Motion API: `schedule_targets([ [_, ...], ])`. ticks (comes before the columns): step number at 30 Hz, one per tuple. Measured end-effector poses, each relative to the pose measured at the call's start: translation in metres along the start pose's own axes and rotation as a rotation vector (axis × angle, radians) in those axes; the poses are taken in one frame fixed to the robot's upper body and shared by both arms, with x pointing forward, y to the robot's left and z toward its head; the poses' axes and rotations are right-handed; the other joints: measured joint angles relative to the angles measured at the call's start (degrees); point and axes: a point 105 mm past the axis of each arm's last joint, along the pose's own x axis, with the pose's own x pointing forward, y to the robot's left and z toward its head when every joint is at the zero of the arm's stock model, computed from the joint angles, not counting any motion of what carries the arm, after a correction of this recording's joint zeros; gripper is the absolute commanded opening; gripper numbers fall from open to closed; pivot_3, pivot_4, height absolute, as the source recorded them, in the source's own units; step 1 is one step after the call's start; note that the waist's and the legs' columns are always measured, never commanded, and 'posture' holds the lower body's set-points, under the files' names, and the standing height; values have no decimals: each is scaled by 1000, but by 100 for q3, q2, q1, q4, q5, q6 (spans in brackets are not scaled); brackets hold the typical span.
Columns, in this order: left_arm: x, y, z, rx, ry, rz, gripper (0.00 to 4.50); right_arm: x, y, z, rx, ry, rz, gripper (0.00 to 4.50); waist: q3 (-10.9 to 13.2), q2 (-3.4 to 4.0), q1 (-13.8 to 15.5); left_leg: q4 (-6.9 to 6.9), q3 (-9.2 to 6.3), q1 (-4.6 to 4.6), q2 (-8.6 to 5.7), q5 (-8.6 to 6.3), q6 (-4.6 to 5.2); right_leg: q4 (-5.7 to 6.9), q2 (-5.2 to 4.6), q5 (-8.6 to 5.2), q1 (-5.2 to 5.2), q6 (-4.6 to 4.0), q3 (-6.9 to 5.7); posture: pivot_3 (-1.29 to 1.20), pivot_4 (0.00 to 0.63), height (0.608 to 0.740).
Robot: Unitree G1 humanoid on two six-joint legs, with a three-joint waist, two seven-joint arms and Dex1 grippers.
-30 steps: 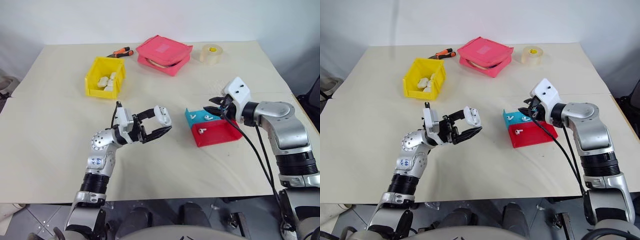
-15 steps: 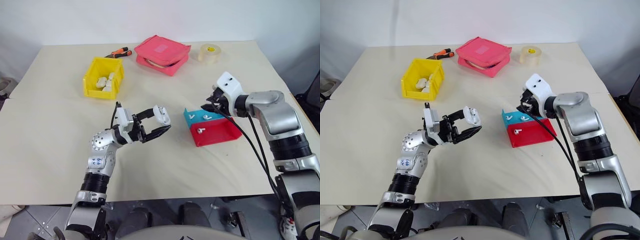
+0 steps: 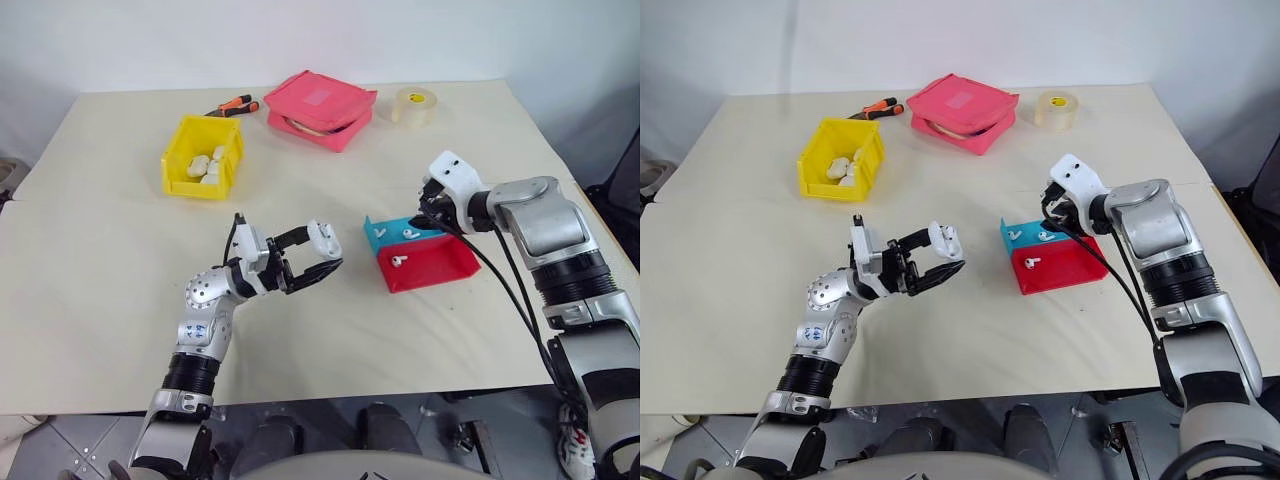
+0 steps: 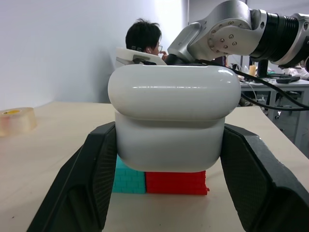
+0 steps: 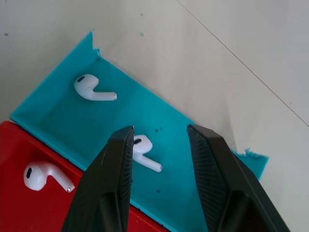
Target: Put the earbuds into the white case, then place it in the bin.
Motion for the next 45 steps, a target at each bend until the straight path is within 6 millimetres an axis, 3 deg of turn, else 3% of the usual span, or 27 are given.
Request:
schedule_targets([
  [7,-4,1,-5,2,60,-12,2799,0,5,-3,32,34,20,1810,-1,1,3,1,0,0,-3,0,0,1,0,0,0,0,1,0,0,740],
  [8,-4,0,-6,3,63,-14,2799,1,6,-4,34,43,24,1810,-1,1,3,1,0,0,-3,0,0,2,0,0,0,0,0,0,150,740],
  [10,-3,1,-2,20,62,-22,2799,2,8,-1,28,49,33,1810,187,-2,11,0,-5,18,6,-15,19,-11,-12,10,20,-19,4,0,150,740],
  [12,-4,-1,-6,5,70,-19,2799,4,10,3,24,45,38,1810,228,17,2,16,-20,-13,6,-14,21,-1,-7,16,-1,-13,10,0,150,740],
  [26,-3,-2,-5,12,66,-23,2799,15,11,3,22,83,54,1810,304,49,-1,10,-30,-4,-1,-14,21,3,-9,16,1,-17,5,0,150,740],
  [34,-3,-1,-4,15,64,-17,2799,3,1,34,-62,87,38,1810,322,50,6,8,-33,-4,-2,-14,21,-1,-8,16,1,-17,4,0,150,740],
  [45,-2,-1,-4,21,52,-5,2799,1,5,13,-93,237,102,1810,357,53,2,6,-32,-5,0,-14,21,-6,-9,16,0,-17,4,0,150,740],
])
